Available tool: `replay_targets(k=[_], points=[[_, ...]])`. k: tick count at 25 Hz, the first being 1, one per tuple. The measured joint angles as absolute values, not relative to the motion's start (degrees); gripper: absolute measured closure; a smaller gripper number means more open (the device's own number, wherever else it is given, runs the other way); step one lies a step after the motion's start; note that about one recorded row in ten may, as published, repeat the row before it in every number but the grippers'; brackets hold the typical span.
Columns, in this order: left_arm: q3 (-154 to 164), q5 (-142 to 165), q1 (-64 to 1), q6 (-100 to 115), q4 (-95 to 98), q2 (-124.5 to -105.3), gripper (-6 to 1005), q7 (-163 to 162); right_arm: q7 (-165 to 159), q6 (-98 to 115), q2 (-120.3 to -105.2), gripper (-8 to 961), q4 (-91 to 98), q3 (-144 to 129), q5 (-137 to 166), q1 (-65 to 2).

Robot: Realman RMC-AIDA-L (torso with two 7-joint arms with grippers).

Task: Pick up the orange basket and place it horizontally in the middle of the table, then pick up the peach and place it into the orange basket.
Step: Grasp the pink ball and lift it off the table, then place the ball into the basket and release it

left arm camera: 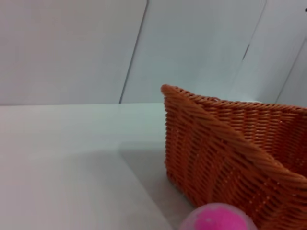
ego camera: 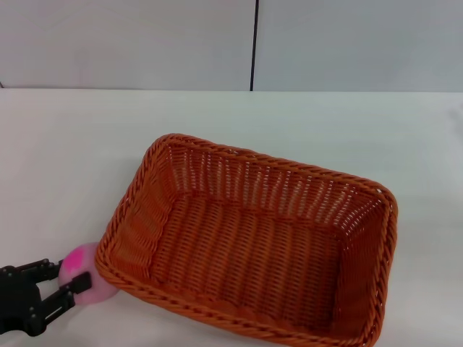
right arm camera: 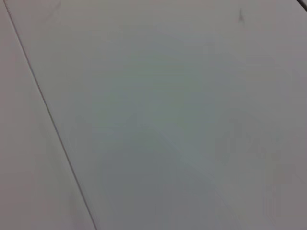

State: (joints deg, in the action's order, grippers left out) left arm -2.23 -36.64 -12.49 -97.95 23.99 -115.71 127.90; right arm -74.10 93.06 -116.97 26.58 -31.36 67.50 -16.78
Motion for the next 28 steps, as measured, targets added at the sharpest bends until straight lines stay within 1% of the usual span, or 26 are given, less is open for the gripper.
replay_targets(k=[3,8,13,17,21,22,24,26,28], points=[[-2.3,-36.6,-12.5,-98.7,24.0,-115.57,623,127.9,-73.8,93.0,-116.97,548,26.0,-31.4,67.5,-16.8],[-7.8,-36.8,-12.2,-100.3,23.9,-114.96,656,127.9,-73.5,93.0,-116.90,548,25.5,-31.4,67.5,-16.8],[-20.5,-37.0,-11.9,-101.1,23.3,-113.75,689,128.0,-73.1,93.0,-116.82,548,25.2,-31.4,67.5,-16.7],[-28.1,-38.9,-12.0,-102.3,18.1,-112.65,716,126.9,-72.7,92.4,-116.76,548,24.3,-31.4,67.4,-16.6],[-29.4,-40.5,-12.8,-103.7,14.2,-112.49,758,125.1,-72.7,91.9,-116.69,548,24.1,-31.4,67.4,-16.7],[-29.2,-40.5,-13.5,-104.8,13.5,-112.56,768,124.8,-72.7,91.8,-116.69,548,24.1,-31.4,67.4,-16.7],[-27.8,-40.1,-16.0,-108.0,12.3,-113.54,782,124.4,-72.7,91.7,-116.69,548,24.1,-31.4,67.4,-16.8],[-22.3,-40.0,-19.7,-110.7,12.0,-115.28,796,124.2,-72.7,91.7,-116.70,548,24.0,-31.4,67.4,-16.8],[-18.9,-40.0,-21.1,-110.9,12.3,-116.01,810,124.2,-72.7,91.6,-116.70,548,23.9,-31.4,67.4,-16.8]])
